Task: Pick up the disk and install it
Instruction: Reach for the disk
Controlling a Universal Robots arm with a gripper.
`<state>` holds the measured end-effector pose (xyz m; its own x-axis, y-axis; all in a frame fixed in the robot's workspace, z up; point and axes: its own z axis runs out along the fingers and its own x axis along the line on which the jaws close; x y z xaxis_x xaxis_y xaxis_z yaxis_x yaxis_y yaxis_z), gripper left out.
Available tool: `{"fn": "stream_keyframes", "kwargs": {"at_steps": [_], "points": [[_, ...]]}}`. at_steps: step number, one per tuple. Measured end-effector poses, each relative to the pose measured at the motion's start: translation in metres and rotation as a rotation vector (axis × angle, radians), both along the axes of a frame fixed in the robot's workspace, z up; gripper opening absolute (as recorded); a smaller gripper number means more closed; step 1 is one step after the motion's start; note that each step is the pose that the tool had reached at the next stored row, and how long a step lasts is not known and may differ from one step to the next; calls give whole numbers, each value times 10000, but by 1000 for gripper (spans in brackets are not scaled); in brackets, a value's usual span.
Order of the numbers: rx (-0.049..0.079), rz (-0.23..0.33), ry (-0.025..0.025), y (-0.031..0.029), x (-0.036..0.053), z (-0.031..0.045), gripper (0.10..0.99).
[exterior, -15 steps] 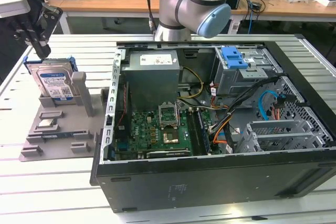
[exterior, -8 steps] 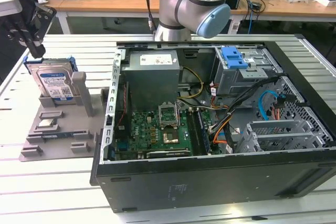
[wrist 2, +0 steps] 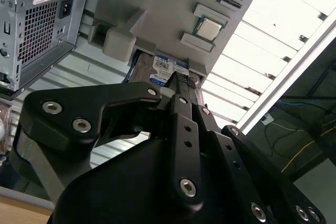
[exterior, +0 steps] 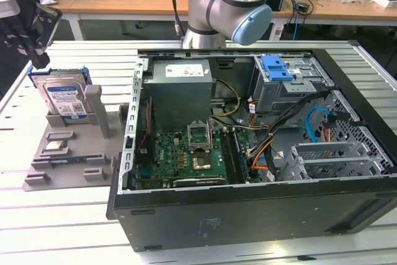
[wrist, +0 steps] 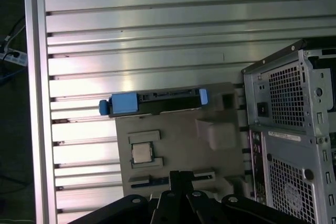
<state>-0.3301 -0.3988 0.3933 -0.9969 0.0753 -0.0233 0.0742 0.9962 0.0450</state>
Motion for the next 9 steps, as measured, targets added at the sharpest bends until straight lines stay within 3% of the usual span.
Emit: {"fn": "stream_keyframes", "kwargs": {"at_steps": [9], "points": [[0, 0, 0, 0, -140, 0, 106]]}}
